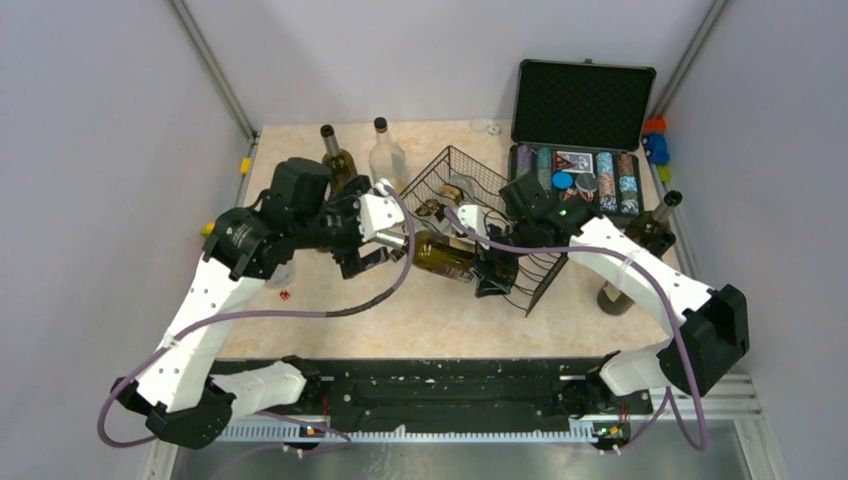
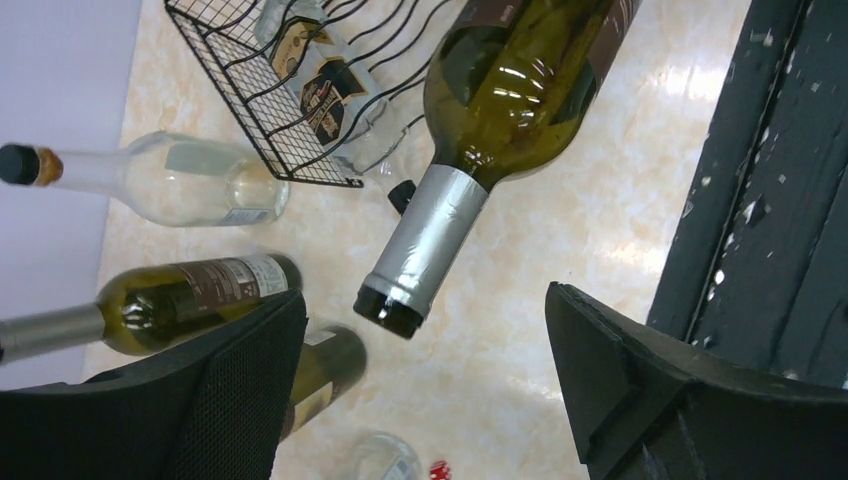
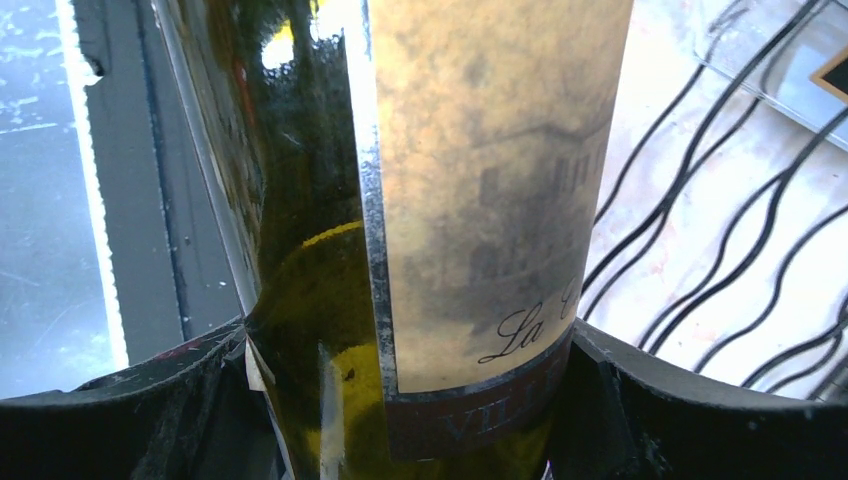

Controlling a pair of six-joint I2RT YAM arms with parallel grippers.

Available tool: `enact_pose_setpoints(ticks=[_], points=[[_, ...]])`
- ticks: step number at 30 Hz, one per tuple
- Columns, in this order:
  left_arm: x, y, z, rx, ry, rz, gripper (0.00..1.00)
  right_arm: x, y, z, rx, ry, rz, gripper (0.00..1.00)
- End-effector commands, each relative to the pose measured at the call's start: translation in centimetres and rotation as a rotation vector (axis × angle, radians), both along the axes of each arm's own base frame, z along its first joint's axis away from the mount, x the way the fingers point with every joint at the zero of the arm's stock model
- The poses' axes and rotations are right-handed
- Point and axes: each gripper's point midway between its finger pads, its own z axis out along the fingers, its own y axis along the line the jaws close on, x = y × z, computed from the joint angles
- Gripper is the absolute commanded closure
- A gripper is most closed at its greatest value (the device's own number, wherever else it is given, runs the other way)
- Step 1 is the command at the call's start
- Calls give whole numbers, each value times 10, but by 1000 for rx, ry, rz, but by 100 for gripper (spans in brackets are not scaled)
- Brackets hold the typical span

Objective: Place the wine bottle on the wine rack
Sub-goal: Pick up the wine bottle from the center of the board.

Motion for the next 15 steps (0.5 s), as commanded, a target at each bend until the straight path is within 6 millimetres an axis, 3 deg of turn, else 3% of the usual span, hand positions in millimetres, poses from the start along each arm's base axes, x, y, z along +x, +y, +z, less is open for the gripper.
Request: enact_pose_setpoints(ticks=[1,15], points=[[3,-2,-17,151,-88,-89,7,-1,25,45,169,-50,105,100],[9,-33,-54,385,-171,-262,11,-12,24,38,171,9,136,100]])
